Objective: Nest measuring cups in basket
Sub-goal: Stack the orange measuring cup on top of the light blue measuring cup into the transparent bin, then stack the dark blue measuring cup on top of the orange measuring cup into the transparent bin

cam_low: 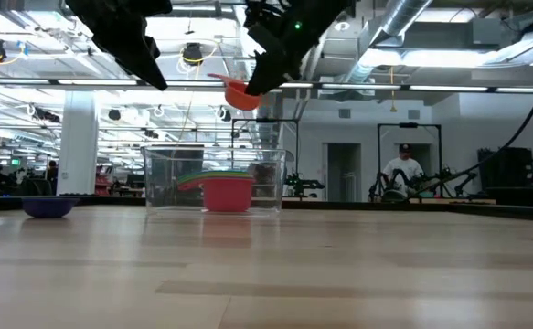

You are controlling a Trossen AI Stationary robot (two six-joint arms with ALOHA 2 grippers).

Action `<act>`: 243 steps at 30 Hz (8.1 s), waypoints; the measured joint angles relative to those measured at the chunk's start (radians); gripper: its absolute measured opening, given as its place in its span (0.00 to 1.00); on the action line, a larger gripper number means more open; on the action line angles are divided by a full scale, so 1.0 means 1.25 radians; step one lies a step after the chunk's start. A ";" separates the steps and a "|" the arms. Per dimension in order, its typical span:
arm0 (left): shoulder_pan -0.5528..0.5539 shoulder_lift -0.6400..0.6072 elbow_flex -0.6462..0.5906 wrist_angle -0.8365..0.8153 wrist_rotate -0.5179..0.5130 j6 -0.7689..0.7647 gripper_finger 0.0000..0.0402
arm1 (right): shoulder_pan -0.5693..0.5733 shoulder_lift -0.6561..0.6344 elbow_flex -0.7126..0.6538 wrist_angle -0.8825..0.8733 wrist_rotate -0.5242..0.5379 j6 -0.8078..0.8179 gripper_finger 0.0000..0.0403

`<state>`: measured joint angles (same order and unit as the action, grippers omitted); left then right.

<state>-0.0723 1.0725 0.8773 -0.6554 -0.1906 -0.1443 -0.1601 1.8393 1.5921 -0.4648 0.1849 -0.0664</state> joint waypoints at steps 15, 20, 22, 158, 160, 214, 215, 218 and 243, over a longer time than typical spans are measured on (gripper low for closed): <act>0.000 0.000 0.001 0.040 0.000 -0.038 0.21 | -0.100 0.115 0.007 0.057 -0.252 -0.139 0.03; 0.000 0.000 0.001 0.040 0.000 -0.039 0.21 | -0.109 0.166 0.058 0.073 -0.253 -0.159 0.02; 0.000 0.000 0.001 0.040 0.000 -0.039 0.21 | -0.110 0.191 0.089 0.066 -0.256 -0.180 0.02; 0.187 -0.079 0.061 -0.398 -0.099 0.098 0.13 | -0.087 0.054 0.309 -0.817 -0.083 0.260 0.22; 0.187 -0.102 0.060 -0.451 -0.097 0.066 0.13 | -0.063 0.036 0.296 -0.867 -0.082 0.293 0.22; 0.186 -0.350 -0.117 -0.253 0.041 -0.026 0.13 | 0.113 -0.276 -0.710 1.197 0.021 0.220 0.22; 0.186 -0.350 -0.117 -0.253 0.039 -0.051 0.13 | 0.101 -0.279 -0.711 1.159 0.018 0.236 0.22; 0.186 -0.350 -0.117 -0.252 0.035 -0.156 0.13 | 0.082 -0.278 -0.711 1.081 0.016 0.288 0.22; 0.129 -0.333 -0.280 -0.144 0.198 -0.286 0.13 | 0.062 -0.276 -0.711 0.839 -0.045 0.377 0.22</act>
<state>0.0889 0.6558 0.5268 -0.8351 0.0563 -0.5022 -0.0822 1.4937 0.7033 0.5834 0.1288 0.4049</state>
